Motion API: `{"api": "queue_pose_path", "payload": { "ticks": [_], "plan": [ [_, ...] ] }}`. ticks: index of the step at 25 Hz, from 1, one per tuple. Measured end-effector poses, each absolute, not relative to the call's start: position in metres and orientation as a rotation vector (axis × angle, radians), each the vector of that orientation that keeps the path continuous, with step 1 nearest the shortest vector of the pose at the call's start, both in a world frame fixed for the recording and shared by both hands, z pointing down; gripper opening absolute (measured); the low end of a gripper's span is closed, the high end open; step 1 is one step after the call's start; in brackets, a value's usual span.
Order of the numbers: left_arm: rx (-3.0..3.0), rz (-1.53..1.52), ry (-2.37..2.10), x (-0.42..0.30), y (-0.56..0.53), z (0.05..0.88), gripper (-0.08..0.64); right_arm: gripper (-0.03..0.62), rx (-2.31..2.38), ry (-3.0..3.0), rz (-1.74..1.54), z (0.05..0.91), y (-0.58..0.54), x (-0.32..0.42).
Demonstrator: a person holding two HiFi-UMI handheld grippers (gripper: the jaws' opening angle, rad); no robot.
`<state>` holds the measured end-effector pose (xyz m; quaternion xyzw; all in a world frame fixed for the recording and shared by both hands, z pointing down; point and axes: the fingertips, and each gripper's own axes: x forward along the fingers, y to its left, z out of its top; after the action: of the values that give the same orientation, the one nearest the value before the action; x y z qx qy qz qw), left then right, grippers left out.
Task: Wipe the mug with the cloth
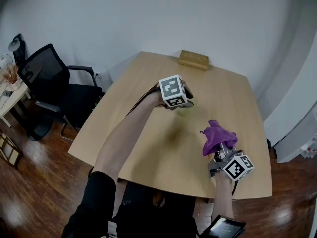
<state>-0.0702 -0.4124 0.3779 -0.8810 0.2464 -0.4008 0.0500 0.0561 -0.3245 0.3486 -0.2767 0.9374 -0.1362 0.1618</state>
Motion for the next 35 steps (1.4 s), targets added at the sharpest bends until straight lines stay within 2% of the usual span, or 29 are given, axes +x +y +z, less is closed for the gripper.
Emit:
{"api": "queue_pose_path", "payload": {
  "ticks": [2, 6, 9, 19, 26, 30, 35],
  "plan": [
    [-2.724, -1.007, 0.810, -0.068, -0.399, 0.353, 0.150, 0.035, -0.791, 2.670, -0.383, 0.347, -0.325, 0.058],
    [-2.981, -0.285, 0.811, -0.062, -0.356, 0.306, 0.140, 0.034, -0.789, 2.635, -0.395, 0.346, -0.325, 0.063],
    [-3.104, 0.128, 0.796, -0.071, -0.330, 0.291, 0.119, 0.034, -0.769, 2.616, -0.401, 0.342, -0.318, 0.060],
    [-3.163, 0.998, 0.848, -0.105, -0.242, 0.282, 0.078, 0.034, -0.686, 2.597, -0.365, 0.313, -0.272, 0.052],
    [-3.129, 1.380, 0.744, -0.094, -0.176, 0.296, 0.078, 0.035, -0.569, 2.594, -0.340, 0.292, -0.223, 0.046],
    [-3.104, 1.430, 0.746, -0.086, -0.131, 0.300, 0.081, 0.035, -0.587, 2.630, -0.301, 0.293, -0.184, 0.044],
    [-3.134, 1.337, 0.752, -0.062, -0.077, 0.305, 0.080, 0.035, -0.551, 2.642, -0.283, 0.297, -0.128, 0.044]
  ]
}}
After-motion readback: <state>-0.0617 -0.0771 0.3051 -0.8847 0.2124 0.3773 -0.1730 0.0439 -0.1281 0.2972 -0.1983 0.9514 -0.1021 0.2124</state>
